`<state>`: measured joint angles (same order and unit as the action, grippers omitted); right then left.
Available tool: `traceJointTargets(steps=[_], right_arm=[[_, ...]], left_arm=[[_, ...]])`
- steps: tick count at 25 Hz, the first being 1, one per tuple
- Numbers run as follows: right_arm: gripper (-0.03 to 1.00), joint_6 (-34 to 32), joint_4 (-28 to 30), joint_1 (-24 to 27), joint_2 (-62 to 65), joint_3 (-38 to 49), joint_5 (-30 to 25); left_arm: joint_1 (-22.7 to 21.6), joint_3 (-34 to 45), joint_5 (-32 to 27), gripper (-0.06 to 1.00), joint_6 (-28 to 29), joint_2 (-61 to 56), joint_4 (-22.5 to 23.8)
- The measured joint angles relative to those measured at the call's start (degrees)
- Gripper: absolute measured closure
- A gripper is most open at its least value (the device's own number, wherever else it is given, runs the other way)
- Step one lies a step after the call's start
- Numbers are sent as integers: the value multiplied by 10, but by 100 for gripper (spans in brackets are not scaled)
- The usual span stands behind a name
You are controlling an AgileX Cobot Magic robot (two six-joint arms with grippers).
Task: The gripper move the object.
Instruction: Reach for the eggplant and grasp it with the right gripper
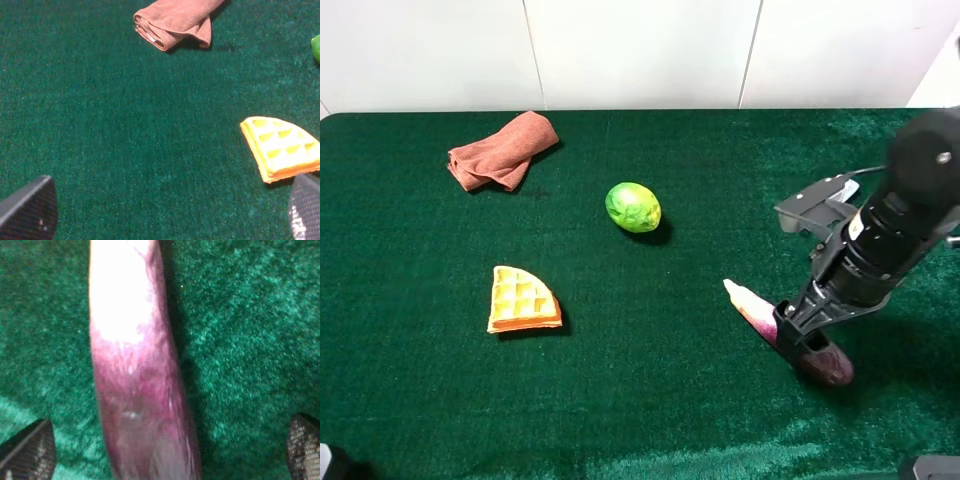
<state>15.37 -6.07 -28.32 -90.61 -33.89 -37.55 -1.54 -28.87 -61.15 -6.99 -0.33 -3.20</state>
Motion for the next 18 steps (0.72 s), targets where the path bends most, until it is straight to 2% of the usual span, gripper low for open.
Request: traceJointTargets(steps=[7, 18], right_arm=[[27, 0, -4, 0, -47, 0, 31], [27, 0, -5, 0, -77, -1, 47]], left_arm=[[0, 0, 0, 2, 0, 0, 0], [0, 0, 0, 2, 0, 0, 0]])
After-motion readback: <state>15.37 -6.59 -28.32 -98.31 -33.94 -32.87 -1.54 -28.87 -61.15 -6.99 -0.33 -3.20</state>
